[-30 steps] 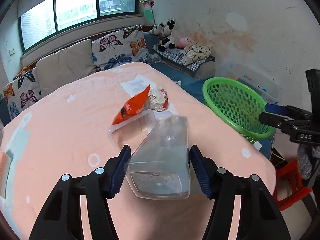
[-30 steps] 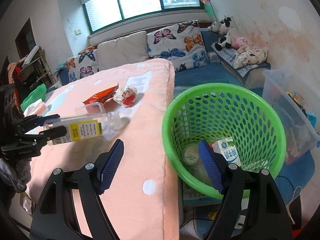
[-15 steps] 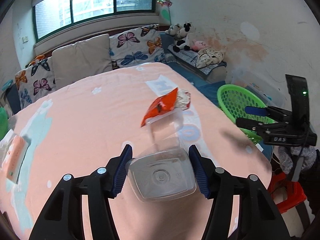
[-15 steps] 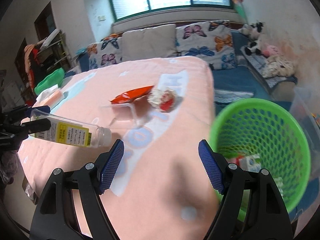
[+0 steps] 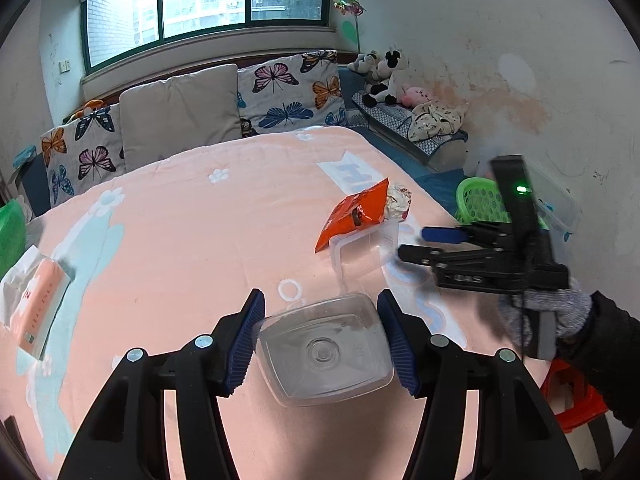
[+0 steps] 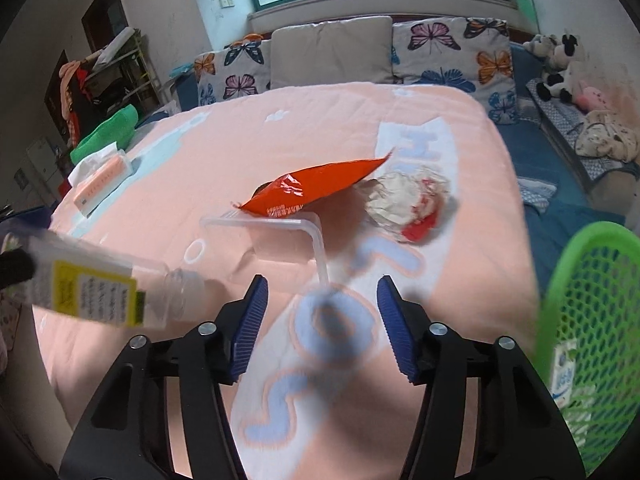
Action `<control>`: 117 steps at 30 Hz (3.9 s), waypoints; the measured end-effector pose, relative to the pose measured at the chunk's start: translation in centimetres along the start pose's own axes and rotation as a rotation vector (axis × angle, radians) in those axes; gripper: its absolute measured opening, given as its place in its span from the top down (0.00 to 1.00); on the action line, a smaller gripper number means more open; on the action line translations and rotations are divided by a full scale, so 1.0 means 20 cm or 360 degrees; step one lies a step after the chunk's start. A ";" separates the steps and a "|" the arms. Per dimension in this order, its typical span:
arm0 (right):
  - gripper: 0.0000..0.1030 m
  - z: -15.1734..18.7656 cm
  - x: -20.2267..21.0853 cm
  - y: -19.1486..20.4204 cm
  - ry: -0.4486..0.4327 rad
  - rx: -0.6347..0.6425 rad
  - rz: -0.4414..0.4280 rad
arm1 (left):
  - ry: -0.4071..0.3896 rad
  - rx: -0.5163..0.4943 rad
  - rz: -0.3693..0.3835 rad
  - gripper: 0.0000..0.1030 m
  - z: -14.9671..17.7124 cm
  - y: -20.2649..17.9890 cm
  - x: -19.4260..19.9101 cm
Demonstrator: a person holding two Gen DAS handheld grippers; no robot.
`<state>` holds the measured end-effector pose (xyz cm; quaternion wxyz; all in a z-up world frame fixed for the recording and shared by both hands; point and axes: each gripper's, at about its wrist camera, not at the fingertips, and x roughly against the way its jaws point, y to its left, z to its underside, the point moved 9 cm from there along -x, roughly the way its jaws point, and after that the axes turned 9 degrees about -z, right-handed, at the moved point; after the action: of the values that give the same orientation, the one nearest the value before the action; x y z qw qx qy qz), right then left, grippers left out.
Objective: Collect trash
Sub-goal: 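Grasp the small clear box with the right tool while the left tool holds the container, then carry both items to the basket while the right tool drops the clear box in, then lower the clear container into the basket and open the left tool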
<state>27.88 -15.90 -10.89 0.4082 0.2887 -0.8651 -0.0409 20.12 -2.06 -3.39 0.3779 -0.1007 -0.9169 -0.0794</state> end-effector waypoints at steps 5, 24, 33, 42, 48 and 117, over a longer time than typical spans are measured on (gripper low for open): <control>0.56 -0.04 -0.10 -0.01 0.0009 -0.0052 -0.0027 | -0.0025 0.0010 0.0010 0.45 -0.01 0.00 -0.01; 0.93 -0.06 -0.03 -0.03 -0.0080 -0.0061 0.0014 | -0.0056 0.0076 -0.0017 0.45 -0.01 0.00 -0.01; 0.94 0.00 0.09 -0.03 -0.0115 -0.0038 0.0072 | -0.0041 0.0108 -0.0021 0.46 -0.02 -0.01 0.02; 0.94 0.09 0.40 -0.17 -0.0190 -0.0082 0.0176 | -0.0080 0.0050 0.0071 0.46 -0.08 -0.17 0.07; 0.94 0.17 0.60 -0.34 -0.0234 -0.0144 0.0303 | -0.0083 0.0013 0.0191 0.46 -0.17 -0.34 0.08; 0.50 0.58 1.16 -0.85 -0.0372 -0.0567 0.0574 | -0.0080 -0.0116 0.0529 0.41 -0.50 -1.26 -0.24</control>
<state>15.62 -44.26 -7.93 0.3506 0.0472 -0.9229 -0.1520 24.04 -29.17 -1.57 0.3590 -0.2666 -0.8933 -0.0463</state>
